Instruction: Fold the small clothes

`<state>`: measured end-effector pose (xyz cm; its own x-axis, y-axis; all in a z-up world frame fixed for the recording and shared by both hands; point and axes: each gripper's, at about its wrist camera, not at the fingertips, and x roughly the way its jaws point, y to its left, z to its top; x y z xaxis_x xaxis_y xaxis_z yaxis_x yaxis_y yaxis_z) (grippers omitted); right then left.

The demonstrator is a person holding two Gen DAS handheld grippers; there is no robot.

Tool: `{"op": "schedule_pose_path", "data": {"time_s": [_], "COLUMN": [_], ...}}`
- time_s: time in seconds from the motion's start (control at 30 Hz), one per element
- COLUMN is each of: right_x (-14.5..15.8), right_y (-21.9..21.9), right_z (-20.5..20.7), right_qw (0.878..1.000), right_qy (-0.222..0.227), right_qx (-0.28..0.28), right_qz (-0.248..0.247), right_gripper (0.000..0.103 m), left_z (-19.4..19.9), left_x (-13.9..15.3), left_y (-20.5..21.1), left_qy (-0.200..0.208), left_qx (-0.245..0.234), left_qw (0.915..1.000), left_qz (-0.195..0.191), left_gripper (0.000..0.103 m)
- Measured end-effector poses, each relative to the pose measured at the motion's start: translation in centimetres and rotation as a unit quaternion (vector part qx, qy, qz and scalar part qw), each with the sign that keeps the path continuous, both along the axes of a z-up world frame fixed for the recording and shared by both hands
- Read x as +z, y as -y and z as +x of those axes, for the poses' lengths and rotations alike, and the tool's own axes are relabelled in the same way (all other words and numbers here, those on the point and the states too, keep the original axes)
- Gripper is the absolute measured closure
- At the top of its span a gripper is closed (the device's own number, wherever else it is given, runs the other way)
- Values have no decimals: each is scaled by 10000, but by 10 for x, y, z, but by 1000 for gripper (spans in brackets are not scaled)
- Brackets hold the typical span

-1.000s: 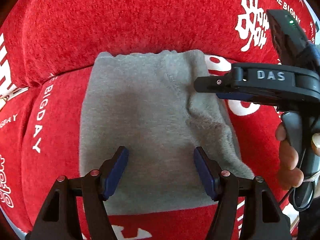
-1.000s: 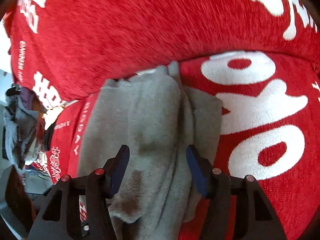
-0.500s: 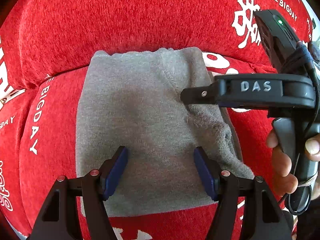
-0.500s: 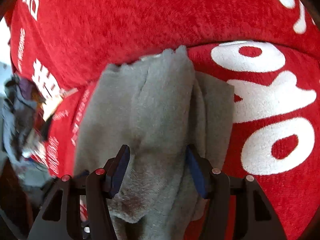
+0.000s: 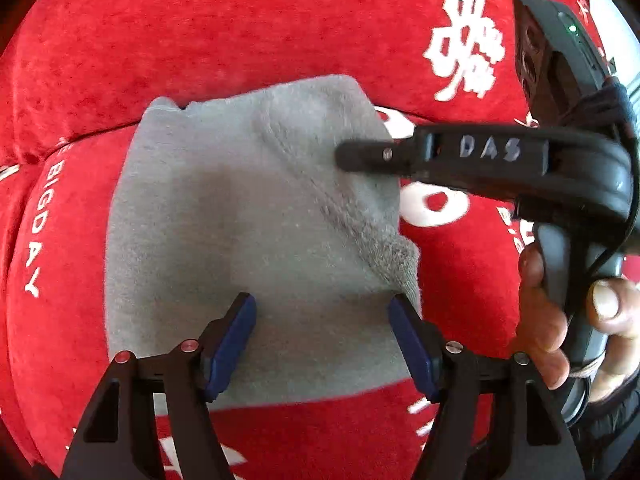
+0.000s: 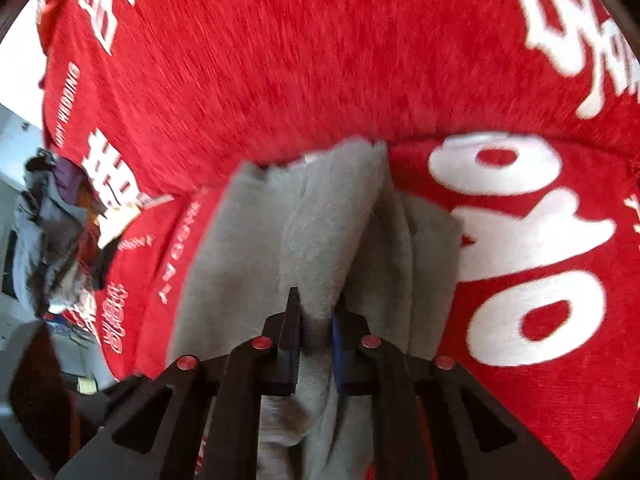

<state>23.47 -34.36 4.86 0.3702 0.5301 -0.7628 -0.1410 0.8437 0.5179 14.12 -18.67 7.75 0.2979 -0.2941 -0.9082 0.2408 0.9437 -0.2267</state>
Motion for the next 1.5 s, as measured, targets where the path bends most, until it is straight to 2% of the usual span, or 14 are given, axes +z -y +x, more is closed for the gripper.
{"op": "schedule_pose_path", "data": {"time_s": [0.13, 0.27, 0.43, 0.53, 0.63, 0.77, 0.9, 0.97, 1.03, 1.13, 1.23, 1.33, 1.43, 1.5], "right_x": [-29, -36, -20, -38, -38, -27, -34, -25, -1, 34, 36, 15, -23, -26], "right_y": [9, 18, 21, 12, 16, 25, 15, 23, 30, 21, -6, -28, -20, -7], "right_z": [2, 0, -4, 4, 3, -4, 0, -2, -15, -45, -66, -77, -82, -86], "right_qw": [9990, 9990, 9995, 9980, 9982, 9975, 9965, 9966, 9947, 9932, 9954, 9897, 9880, 9922], "right_qy": [-347, -330, -47, -290, -264, -73, -228, -326, -71, 557, 586, 564, 37, -193], "right_qx": [-142, -296, -272, -249, -332, -491, -347, -572, -805, -597, 49, 334, 240, 161], "right_qz": [-232, 9, -135, -497, -428, -507, -726, -494, -637, -825, -755, -1273, -1525, -1218], "right_gripper": [90, 90, 90, 90, 90, 94, 93, 90, 90, 83, 52, 50, 49, 50], "left_z": [-1, -5, 1, 2, -2, -6, 3, 5, 0, -4, 2, -1, -15, -21], "left_x": [-20, -20, -17, -23, -18, 6, 0, -1, 13, 22, 6, -13, -32, -30], "left_y": [16, 25, 19, 26, 27, -4, -31, -40, -53, -68, -79, -89, -108, -112], "left_qy": [-44, 122, -135, -25, -8, -92, -203, -277, -31, 254, 93, 46, -344, -370], "left_qx": [-166, -295, -195, -283, -445, -245, 70, 145, 221, 321, 454, 650, 732, 734], "left_qw": [9992, 9979, 9996, 9991, 9983, 9995, 9997, 9994, 9993, 9991, 9989, 9975, 9967, 9966], "left_qz": [351, 571, 144, 314, 369, -182, -86, -174, -286, -130, 28, 280, -36, -110], "left_gripper": [33, 33, 33, 33, 33, 32, 32, 32, 32, 32, 32, 32, 32, 32]}}
